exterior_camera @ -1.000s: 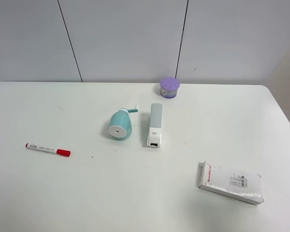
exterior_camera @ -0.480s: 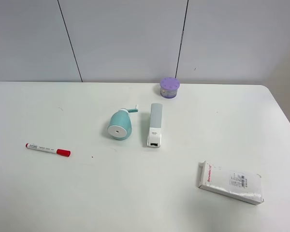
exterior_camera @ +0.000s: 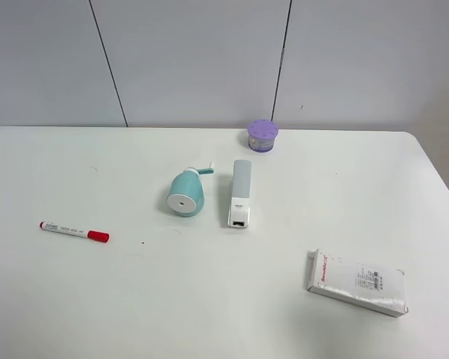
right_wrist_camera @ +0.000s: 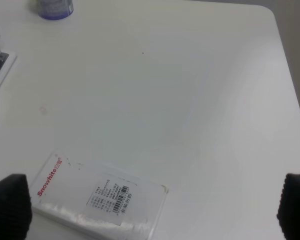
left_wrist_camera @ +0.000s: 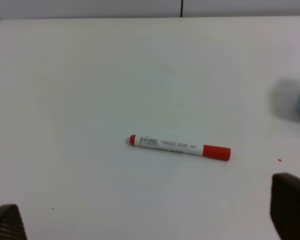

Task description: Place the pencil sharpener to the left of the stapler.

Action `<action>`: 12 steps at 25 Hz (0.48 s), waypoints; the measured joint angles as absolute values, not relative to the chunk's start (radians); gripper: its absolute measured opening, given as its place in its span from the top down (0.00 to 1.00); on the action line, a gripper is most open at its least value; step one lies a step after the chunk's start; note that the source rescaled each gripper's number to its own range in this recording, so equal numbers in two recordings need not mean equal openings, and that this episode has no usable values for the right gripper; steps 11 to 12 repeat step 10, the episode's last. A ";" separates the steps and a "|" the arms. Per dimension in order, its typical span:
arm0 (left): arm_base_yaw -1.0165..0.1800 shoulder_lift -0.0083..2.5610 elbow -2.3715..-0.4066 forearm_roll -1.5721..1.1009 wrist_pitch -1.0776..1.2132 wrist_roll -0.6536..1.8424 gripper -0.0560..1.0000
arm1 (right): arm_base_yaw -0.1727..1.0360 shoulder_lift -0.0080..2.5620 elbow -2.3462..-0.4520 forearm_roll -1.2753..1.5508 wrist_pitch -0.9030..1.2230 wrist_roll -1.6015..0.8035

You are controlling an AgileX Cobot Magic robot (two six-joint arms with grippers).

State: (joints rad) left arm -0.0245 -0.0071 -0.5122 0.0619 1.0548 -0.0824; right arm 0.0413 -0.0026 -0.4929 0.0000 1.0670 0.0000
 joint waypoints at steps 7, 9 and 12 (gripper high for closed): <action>-0.025 -0.007 -0.512 0.062 1.055 -0.082 0.01 | 0.041 -0.003 -0.493 0.000 1.067 0.000; -0.025 -0.007 -0.512 0.062 1.055 -0.082 0.01 | 0.041 -0.003 -0.493 0.000 1.067 0.000; -0.025 -0.007 -0.512 0.062 1.055 -0.082 0.01 | 0.041 -0.003 -0.493 0.000 1.067 0.000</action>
